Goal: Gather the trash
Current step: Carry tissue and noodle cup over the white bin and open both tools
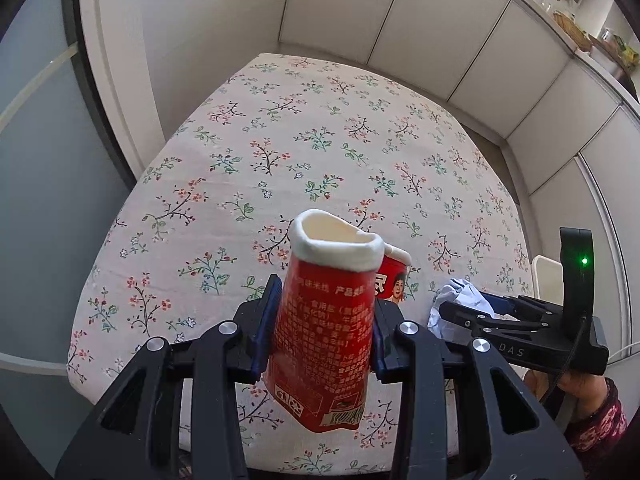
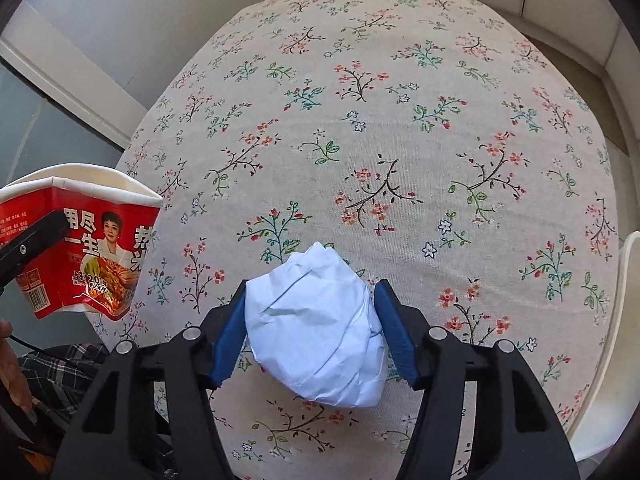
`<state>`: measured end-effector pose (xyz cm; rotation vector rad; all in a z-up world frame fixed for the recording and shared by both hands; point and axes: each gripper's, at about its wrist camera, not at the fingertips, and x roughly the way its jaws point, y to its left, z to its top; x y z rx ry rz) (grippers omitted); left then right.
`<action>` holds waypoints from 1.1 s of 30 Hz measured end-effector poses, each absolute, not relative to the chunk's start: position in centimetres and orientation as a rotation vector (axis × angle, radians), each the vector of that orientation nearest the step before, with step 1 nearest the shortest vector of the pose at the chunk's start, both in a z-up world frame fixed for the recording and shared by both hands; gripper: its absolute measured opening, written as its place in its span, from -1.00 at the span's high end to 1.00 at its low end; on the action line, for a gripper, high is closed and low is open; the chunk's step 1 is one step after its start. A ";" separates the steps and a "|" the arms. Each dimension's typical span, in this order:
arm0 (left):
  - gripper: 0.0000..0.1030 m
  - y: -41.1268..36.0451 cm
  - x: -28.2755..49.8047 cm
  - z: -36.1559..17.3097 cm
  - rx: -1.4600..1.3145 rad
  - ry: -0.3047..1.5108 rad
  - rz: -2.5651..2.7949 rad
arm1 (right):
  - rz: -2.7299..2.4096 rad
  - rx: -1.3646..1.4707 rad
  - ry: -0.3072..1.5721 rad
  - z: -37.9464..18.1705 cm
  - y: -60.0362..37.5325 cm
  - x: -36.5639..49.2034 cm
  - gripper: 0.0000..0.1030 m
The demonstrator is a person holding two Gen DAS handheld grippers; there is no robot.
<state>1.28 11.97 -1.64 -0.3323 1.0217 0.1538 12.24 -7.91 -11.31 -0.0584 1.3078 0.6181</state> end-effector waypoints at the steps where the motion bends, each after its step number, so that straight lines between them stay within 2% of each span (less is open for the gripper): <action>1: 0.30 12.0 1.3 -1.6 -0.337 1.019 0.156 | 0.619 -0.052 1.304 -11.1 -8.0 12.2 -0.18; 12: 0.30 11.5 1.8 -0.4 -0.380 0.938 0.159 | 0.593 0.043 1.133 -5.7 -9.5 11.6 -0.18; 22: 0.30 9.1 2.8 1.5 -0.403 0.822 0.097 | 0.427 0.102 0.932 -1.6 -15.0 11.5 -0.19; 33: 0.30 5.0 4.6 1.6 -0.389 0.800 0.014 | 0.191 0.193 0.776 0.5 -22.5 11.2 -0.19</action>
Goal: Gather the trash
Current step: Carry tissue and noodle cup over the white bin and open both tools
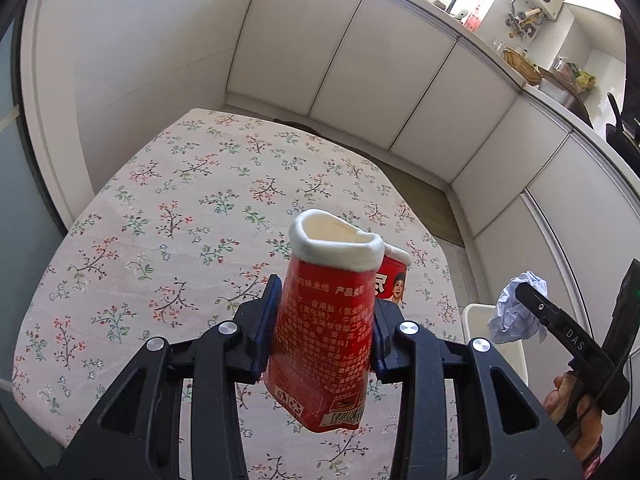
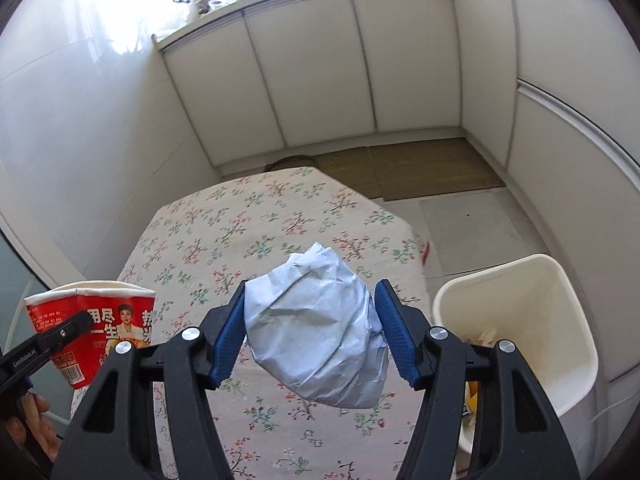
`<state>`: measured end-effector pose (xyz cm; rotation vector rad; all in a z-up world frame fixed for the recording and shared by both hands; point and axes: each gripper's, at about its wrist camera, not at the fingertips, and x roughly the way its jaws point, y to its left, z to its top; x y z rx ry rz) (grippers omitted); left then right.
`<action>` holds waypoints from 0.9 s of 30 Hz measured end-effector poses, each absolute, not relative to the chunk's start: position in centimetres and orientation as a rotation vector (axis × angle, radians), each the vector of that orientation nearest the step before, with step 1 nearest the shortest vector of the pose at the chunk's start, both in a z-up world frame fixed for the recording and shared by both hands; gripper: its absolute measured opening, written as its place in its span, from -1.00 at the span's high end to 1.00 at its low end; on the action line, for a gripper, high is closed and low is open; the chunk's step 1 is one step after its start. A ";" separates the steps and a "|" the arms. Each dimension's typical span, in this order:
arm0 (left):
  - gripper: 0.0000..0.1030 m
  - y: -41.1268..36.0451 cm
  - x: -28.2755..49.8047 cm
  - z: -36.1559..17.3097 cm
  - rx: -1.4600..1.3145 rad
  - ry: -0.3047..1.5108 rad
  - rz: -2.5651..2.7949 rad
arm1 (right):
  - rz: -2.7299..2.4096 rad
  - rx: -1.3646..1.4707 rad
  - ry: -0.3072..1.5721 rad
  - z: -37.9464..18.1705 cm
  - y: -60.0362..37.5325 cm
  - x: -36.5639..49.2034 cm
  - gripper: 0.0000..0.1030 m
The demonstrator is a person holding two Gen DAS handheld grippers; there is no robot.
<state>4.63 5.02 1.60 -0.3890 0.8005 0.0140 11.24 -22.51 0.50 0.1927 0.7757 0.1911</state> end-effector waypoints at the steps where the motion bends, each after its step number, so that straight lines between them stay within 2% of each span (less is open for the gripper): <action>1: 0.30 4.6 4.8 1.5 -0.387 0.801 0.007 | 0.161 0.199 0.764 0.6 -23.4 11.2 -0.19; 9: 0.30 1.2 6.1 1.0 -0.364 0.810 -0.047 | -0.068 0.231 0.712 0.8 -29.1 10.9 -0.20; 18: 0.30 -2.9 7.4 0.0 -0.327 0.833 -0.109 | -0.293 0.250 0.748 -0.5 -35.0 10.7 -0.24; 22: 0.30 -5.3 8.2 -0.2 -0.306 0.832 -0.148 | -0.351 0.250 0.741 -0.9 -37.0 10.2 -0.56; 27: 0.30 -8.3 9.1 -0.2 -0.271 0.825 -0.202 | -0.416 0.212 0.709 -0.6 -38.7 9.3 -0.71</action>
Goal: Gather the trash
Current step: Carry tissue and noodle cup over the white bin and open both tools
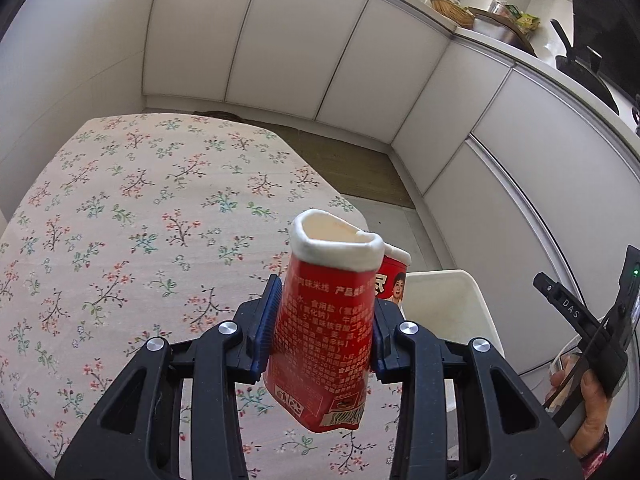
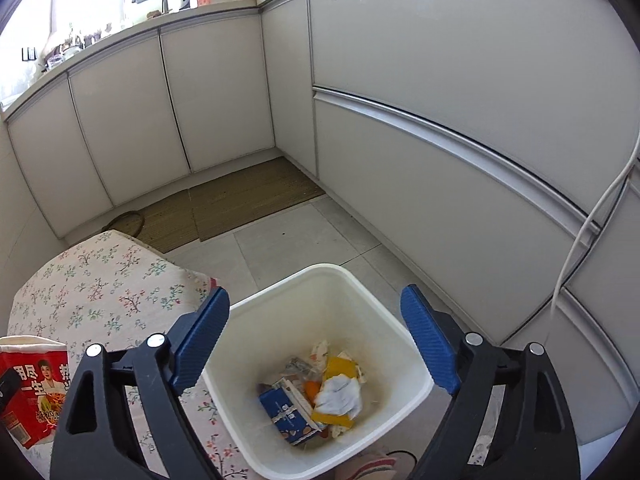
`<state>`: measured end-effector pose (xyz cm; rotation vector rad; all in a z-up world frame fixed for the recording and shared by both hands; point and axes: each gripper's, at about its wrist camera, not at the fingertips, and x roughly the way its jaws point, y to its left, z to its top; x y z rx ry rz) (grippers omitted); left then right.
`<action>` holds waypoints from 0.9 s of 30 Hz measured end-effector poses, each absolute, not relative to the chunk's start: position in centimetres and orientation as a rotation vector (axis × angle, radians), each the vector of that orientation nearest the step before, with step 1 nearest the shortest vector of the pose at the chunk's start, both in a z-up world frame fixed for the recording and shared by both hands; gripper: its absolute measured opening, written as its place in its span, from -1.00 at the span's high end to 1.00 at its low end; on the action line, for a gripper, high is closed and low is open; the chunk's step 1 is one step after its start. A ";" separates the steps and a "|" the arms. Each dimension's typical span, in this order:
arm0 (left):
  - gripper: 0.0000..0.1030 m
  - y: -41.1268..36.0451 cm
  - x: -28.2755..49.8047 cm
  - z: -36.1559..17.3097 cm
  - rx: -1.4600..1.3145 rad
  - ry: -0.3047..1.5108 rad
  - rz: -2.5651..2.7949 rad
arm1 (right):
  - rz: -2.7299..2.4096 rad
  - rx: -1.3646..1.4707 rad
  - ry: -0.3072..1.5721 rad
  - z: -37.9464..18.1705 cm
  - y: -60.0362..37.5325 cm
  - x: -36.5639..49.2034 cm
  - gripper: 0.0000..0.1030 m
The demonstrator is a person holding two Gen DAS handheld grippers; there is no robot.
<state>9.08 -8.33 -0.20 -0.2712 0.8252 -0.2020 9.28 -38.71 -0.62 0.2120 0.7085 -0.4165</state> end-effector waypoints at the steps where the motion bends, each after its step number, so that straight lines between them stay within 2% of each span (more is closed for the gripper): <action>1: 0.30 -8.9 9.2 -0.2 -0.264 0.824 -0.212 | -0.430 0.212 0.703 -0.6 -39.2 9.0 -0.72; 19: 0.29 -23.3 12.7 -0.2 -0.136 0.813 -0.438 | -0.590 0.291 0.689 0.3 -47.2 4.8 -0.78; 27: 0.29 -27.3 13.8 -1.0 -0.092 0.844 -0.497 | -0.637 0.353 0.704 -0.3 -49.6 3.1 -0.78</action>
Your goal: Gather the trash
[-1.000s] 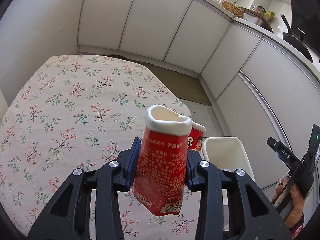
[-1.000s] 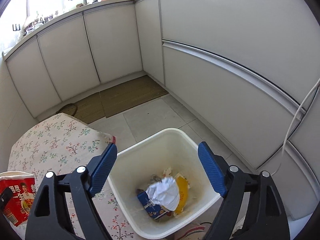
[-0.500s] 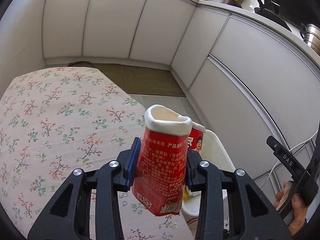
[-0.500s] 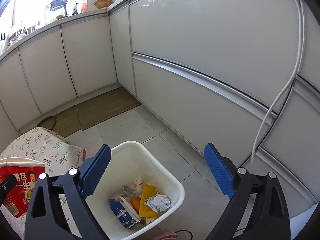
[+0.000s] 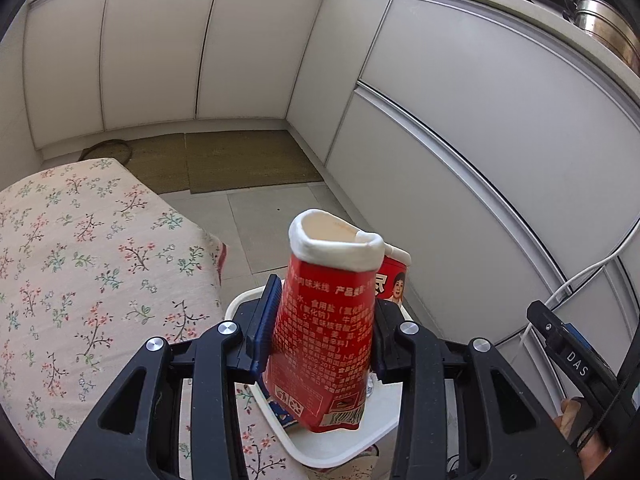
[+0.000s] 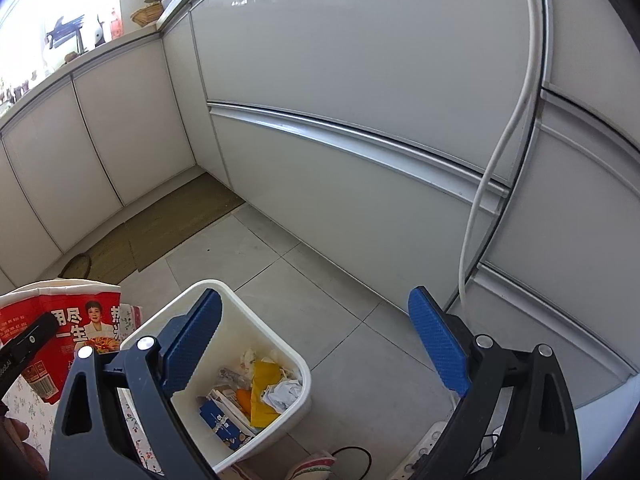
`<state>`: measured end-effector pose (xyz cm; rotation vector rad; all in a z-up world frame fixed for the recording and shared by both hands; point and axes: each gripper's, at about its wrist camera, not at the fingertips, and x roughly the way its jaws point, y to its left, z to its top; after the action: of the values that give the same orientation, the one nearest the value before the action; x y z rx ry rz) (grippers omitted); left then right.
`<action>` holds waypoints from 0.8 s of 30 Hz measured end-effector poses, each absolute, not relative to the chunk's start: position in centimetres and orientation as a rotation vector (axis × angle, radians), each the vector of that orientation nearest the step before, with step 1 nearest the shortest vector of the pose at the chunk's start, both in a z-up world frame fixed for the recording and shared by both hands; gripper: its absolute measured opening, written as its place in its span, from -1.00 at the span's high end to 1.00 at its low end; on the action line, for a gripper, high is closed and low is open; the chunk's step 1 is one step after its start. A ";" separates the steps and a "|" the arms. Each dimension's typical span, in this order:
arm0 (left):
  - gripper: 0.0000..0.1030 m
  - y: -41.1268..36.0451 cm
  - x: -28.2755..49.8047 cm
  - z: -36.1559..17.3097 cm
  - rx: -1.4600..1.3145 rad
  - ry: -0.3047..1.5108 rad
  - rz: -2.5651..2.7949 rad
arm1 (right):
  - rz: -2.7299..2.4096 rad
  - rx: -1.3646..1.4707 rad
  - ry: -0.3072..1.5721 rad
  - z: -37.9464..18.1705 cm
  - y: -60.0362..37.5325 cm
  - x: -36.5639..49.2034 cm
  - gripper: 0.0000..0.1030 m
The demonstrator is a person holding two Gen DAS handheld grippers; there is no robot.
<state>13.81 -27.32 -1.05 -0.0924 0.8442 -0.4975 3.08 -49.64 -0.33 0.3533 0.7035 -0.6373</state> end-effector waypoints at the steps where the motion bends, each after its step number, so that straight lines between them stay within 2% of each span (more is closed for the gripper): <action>1: 0.29 -27.7 14.0 -1.2 -0.091 0.851 -0.500 | -0.640 0.363 0.708 -0.5 -49.9 2.9 -0.78; 8: 0.26 -29.8 15.2 -1.8 -0.087 0.896 -0.514 | -0.642 0.378 0.722 -0.9 -50.1 2.7 -0.78; 10: 0.16 -30.1 15.0 -1.6 -0.075 0.893 -0.510 | -0.640 0.375 0.718 -0.9 -49.9 2.7 -0.78; 12: -0.13 -30.0 14.7 -1.3 -0.069 0.877 -0.497 | -0.638 0.372 0.715 -0.9 -49.8 2.7 -0.78; 21: -0.62 -27.9 12.0 0.2 -0.022 0.793 -0.402 | -0.593 0.352 0.676 -0.1 -47.9 2.4 -0.78; 24: -0.75 -26.2 10.9 0.9 -0.016 0.758 -0.352 | -0.563 0.338 0.668 0.1 -46.6 2.2 -0.87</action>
<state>10.93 -26.25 0.86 -0.0156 0.7581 -0.3518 2.24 -46.64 0.11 0.3378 0.6679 -0.5631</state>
